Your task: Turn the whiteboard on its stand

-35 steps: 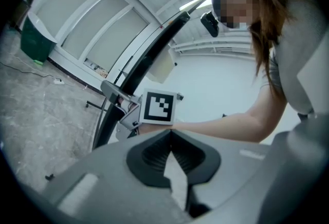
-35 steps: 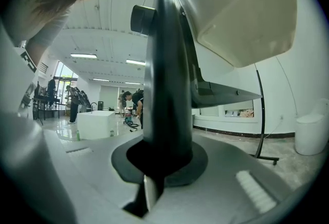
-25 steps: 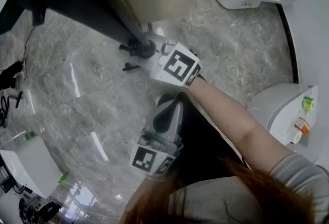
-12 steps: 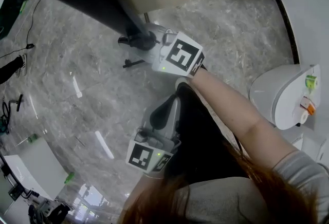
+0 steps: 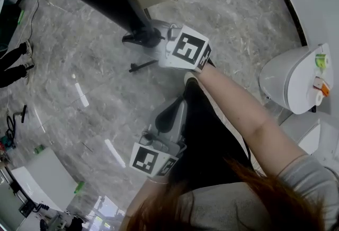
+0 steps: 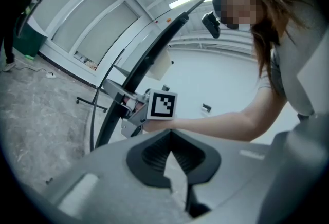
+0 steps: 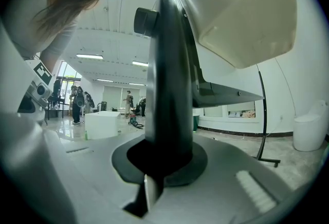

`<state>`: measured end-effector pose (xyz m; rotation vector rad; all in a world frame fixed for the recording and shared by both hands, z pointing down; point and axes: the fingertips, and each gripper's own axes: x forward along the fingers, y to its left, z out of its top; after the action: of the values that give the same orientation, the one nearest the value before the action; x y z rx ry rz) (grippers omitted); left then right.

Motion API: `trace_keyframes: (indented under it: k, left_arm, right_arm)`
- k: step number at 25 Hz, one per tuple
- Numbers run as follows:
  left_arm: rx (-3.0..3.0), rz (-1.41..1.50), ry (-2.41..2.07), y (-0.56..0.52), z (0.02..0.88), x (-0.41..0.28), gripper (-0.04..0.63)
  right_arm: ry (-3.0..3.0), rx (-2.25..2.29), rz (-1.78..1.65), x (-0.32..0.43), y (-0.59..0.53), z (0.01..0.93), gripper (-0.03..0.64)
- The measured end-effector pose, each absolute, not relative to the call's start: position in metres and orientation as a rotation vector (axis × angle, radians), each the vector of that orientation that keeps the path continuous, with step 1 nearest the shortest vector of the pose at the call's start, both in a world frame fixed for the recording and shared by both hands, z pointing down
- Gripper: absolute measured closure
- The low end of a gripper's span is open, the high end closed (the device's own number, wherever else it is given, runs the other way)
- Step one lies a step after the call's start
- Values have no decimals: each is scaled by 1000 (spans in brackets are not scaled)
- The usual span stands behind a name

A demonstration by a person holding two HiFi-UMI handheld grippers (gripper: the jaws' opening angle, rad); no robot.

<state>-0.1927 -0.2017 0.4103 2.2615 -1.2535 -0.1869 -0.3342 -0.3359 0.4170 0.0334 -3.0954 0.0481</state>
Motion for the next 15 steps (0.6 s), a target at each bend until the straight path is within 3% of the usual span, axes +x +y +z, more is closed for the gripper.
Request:
trace_keyframes:
  k: [15]
  left_arm:
    - [2222, -201, -1340, -146, 412, -148, 594]
  right_arm:
    - [-3109, -19, 33, -294, -258, 417, 612]
